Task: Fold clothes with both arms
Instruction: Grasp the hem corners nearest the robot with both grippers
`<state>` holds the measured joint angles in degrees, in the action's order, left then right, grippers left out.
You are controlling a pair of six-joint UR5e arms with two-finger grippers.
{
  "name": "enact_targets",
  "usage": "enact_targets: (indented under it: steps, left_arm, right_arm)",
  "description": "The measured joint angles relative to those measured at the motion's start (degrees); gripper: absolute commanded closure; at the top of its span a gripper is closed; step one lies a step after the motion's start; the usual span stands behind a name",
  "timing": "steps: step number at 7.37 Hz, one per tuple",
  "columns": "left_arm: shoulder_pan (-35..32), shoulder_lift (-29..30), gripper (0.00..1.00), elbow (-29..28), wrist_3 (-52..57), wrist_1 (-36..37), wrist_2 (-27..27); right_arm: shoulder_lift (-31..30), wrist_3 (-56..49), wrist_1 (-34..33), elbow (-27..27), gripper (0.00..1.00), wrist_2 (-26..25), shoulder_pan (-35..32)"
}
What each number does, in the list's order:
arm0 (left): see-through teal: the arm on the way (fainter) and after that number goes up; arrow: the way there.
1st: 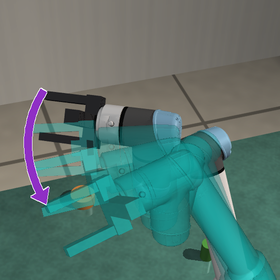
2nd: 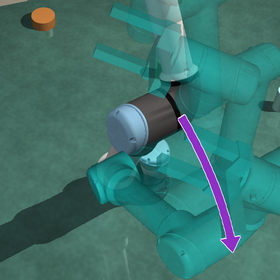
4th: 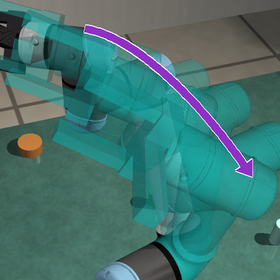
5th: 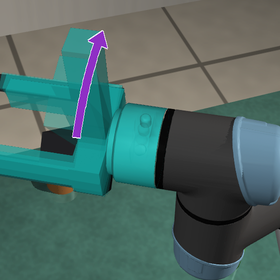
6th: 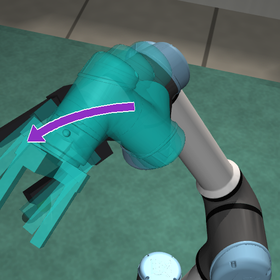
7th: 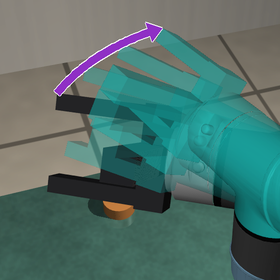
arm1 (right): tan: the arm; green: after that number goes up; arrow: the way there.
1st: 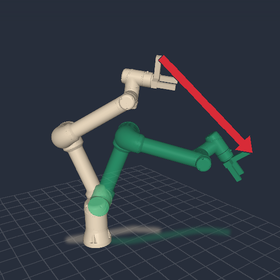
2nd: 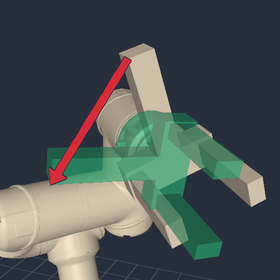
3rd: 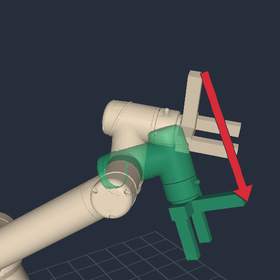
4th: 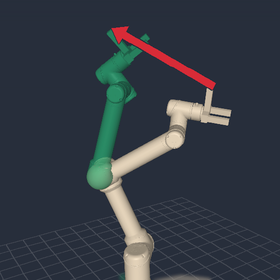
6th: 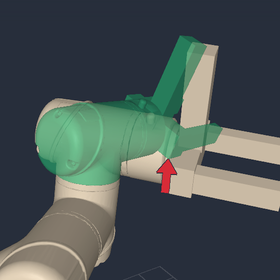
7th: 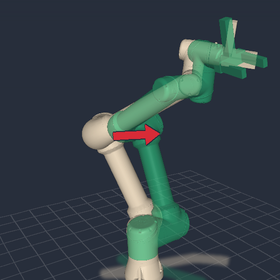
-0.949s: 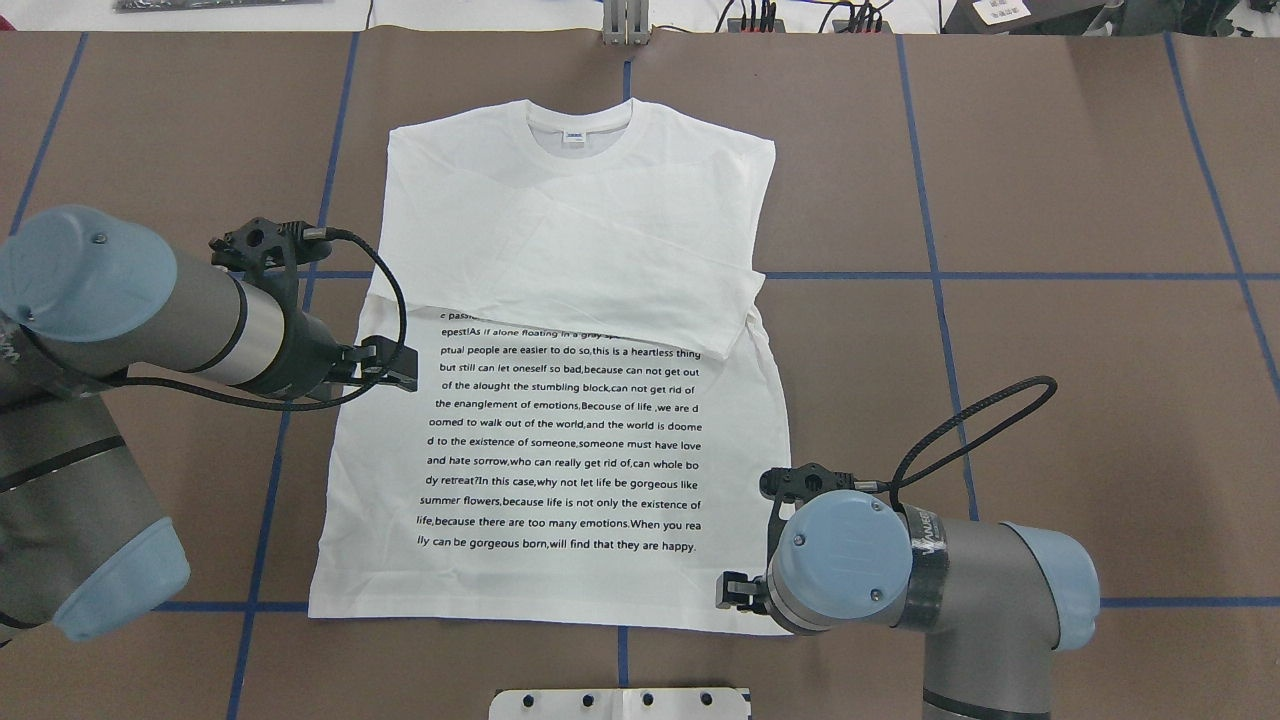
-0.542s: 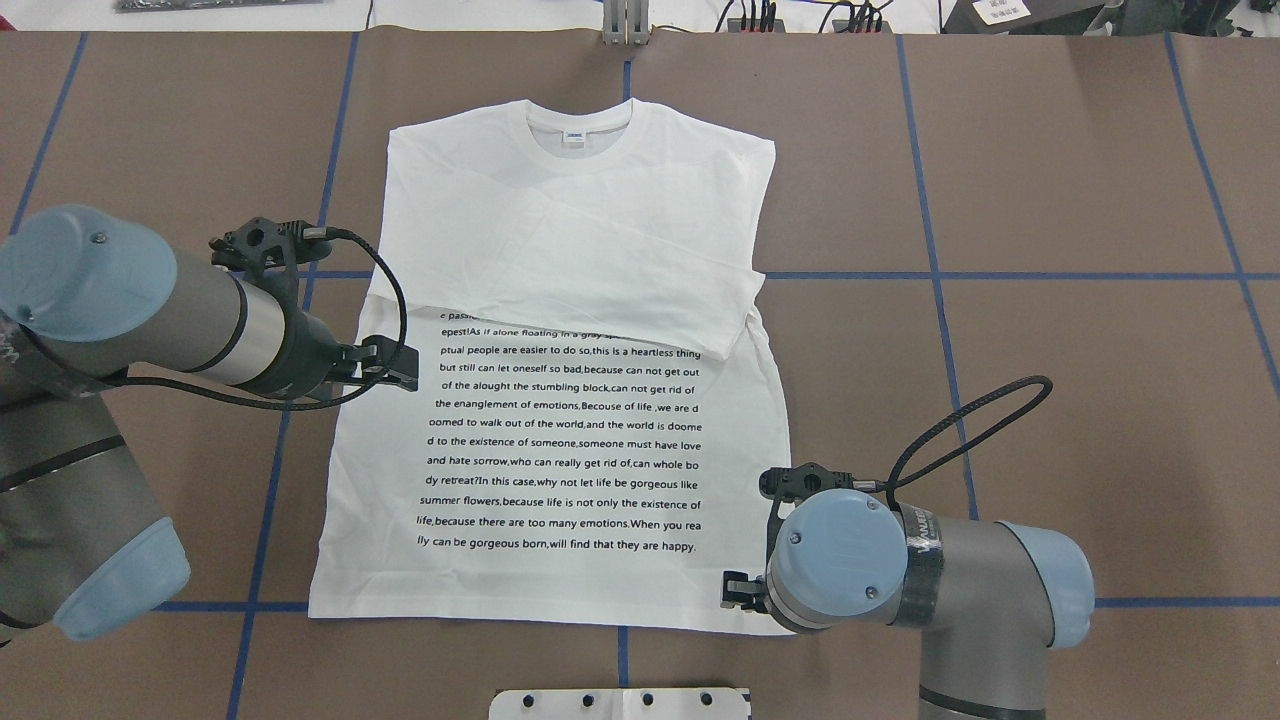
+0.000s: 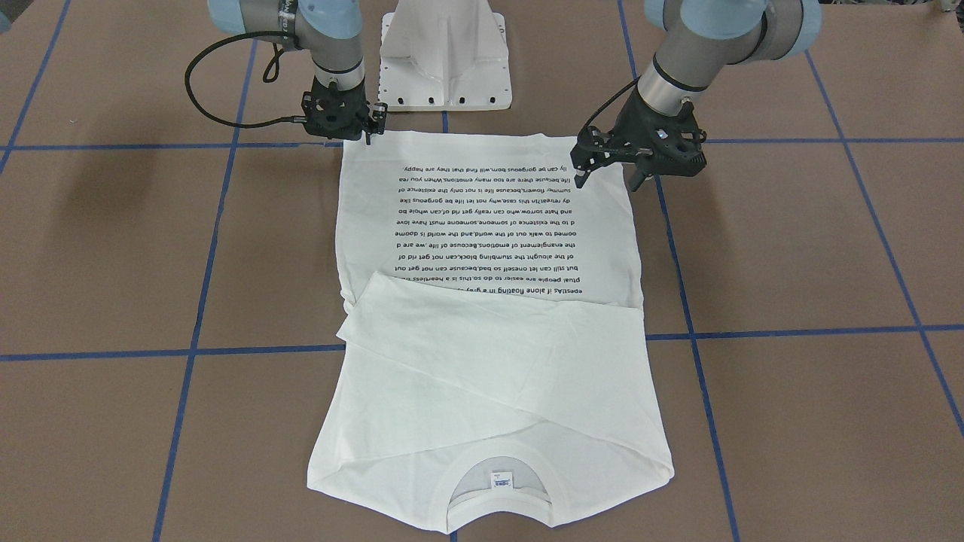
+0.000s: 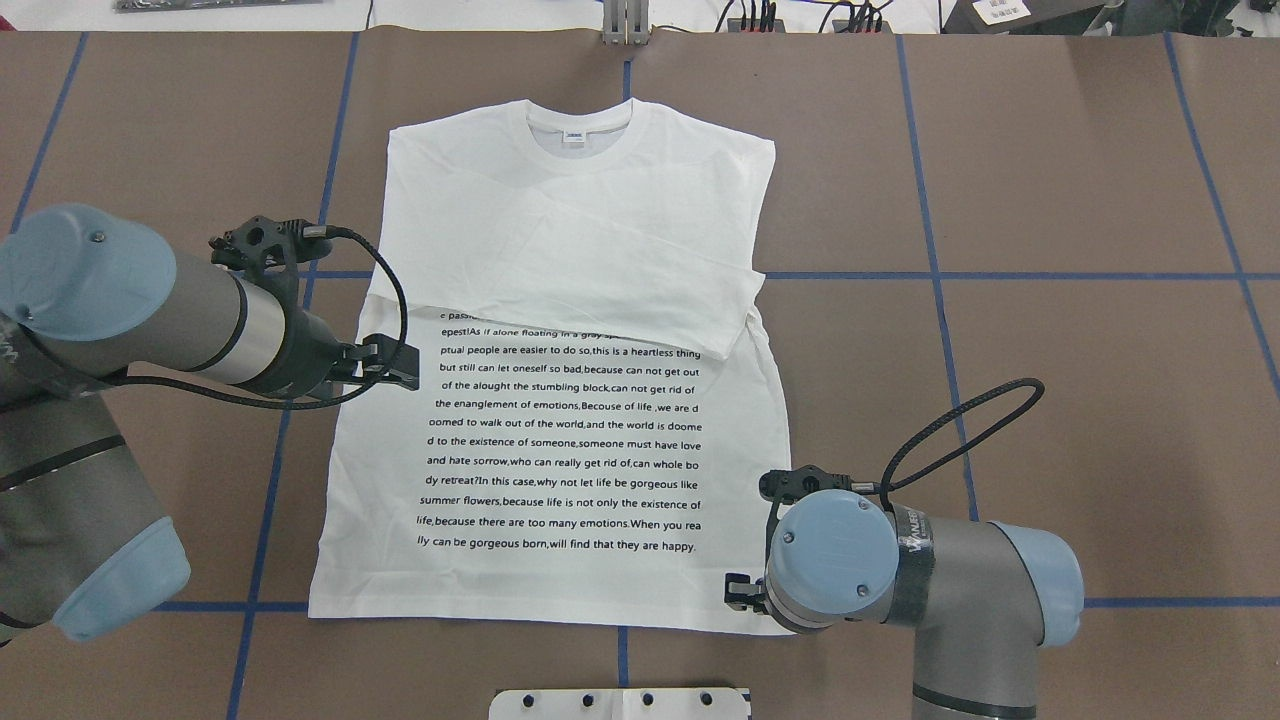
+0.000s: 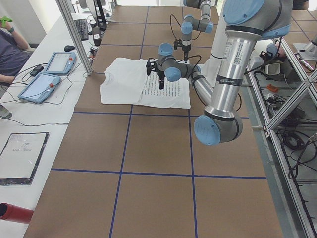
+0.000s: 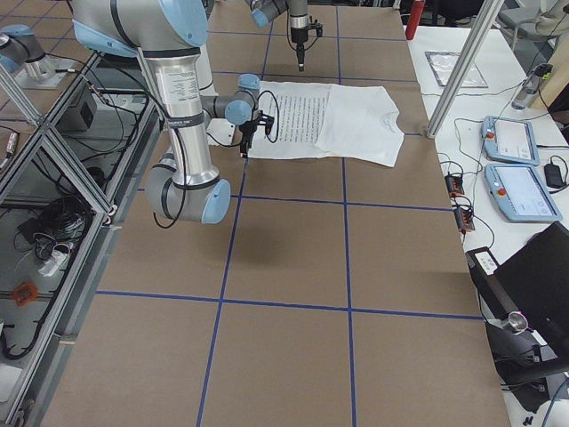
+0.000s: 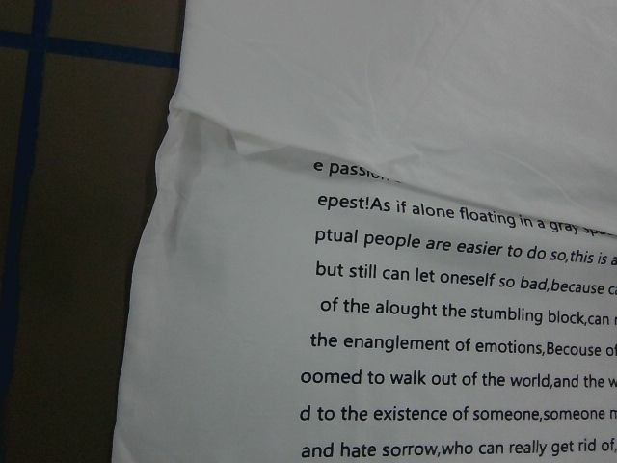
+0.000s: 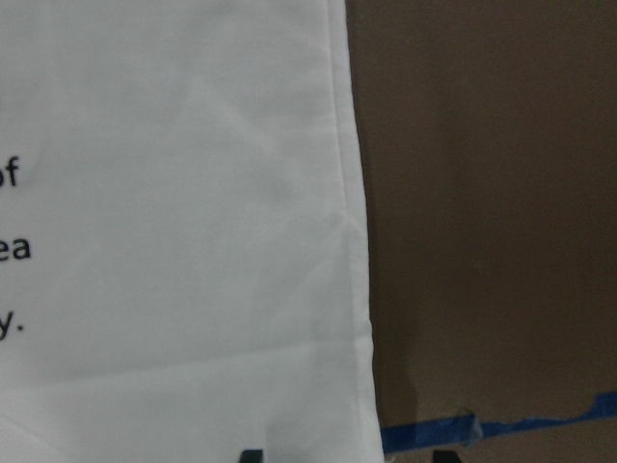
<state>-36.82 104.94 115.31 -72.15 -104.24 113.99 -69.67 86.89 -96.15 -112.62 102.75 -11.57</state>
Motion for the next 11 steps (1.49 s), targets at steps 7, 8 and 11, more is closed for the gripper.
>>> enact_targets:
  steps: [7,8,11]
  left_arm:
    - [-0.2,0.3,0.0,0.1,-0.2,0.0,0.0]
    - [-0.2,0.3,0.0,0.1,-0.2,0.0,0.0]
    - [-0.2,0.4,0.0,0.1,-0.2,0.0,0.0]
  right_arm:
    - [-0.3,-0.1,0.0,0.3,0.52,1.7,0.2]
    - [-0.4,-0.1,0.0,0.5,0.59,1.8,0.2]
    - [-0.1,0.0,0.0,0.8,1.0,1.9,0.3]
